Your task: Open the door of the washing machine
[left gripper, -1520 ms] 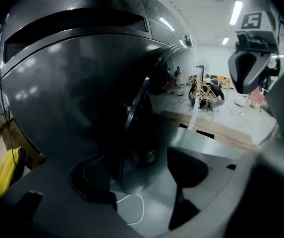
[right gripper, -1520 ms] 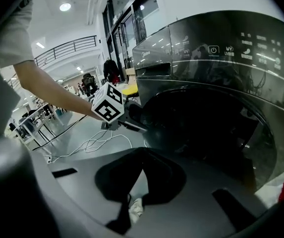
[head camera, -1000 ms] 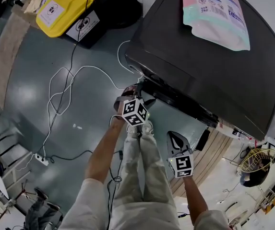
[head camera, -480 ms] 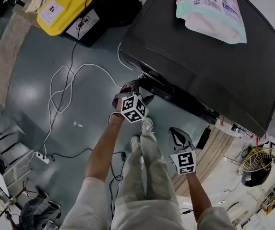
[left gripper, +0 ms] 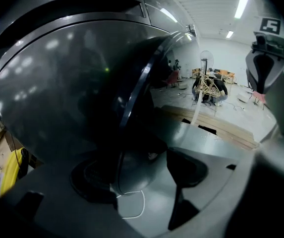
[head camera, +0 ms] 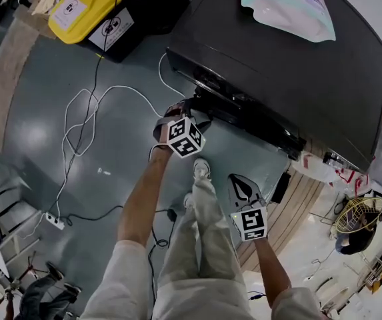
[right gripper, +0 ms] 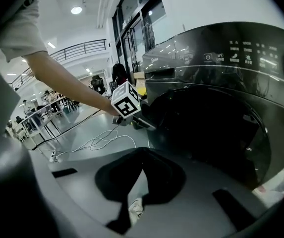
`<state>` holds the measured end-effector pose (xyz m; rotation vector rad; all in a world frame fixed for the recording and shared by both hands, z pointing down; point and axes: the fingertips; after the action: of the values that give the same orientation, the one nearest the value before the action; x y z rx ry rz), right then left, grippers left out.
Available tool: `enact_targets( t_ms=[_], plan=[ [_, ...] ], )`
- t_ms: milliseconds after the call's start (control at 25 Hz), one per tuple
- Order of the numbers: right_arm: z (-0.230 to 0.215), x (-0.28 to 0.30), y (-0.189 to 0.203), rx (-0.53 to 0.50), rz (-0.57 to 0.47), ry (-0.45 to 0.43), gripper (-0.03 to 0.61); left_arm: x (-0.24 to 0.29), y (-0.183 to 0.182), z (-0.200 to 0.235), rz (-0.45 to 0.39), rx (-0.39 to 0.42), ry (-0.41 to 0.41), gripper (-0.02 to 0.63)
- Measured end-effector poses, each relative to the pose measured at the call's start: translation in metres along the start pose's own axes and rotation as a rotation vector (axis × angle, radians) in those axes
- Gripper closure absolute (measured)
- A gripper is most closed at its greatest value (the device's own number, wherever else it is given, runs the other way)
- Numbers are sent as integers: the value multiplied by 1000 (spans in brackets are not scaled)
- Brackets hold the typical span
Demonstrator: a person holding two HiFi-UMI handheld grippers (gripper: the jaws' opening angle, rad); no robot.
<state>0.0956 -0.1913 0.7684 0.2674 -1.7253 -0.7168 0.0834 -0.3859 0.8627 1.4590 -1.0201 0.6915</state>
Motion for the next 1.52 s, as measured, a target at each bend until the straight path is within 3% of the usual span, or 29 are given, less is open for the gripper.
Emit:
enact_targets(
  t_ms=[240,840,1520],
  plan=[
    [10,-10,14,10,-30,34,578,-12,18,-24,-13,-31,-34,291],
    [59,-70,70,33,-38,56,580,-45,56,-95,49,-179,-83,311],
    [70,-119,126,-28,-48,8,579,-71,80,-164,70,-368,-144,316]
  ],
)
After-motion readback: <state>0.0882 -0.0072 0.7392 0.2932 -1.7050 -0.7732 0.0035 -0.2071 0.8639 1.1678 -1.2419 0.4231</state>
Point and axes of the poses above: the fingertips, and each gripper's own axes: x forward along the fingers, z to its left, y out of its underside, and after that the axes turned 11 degrees about z, right-handed
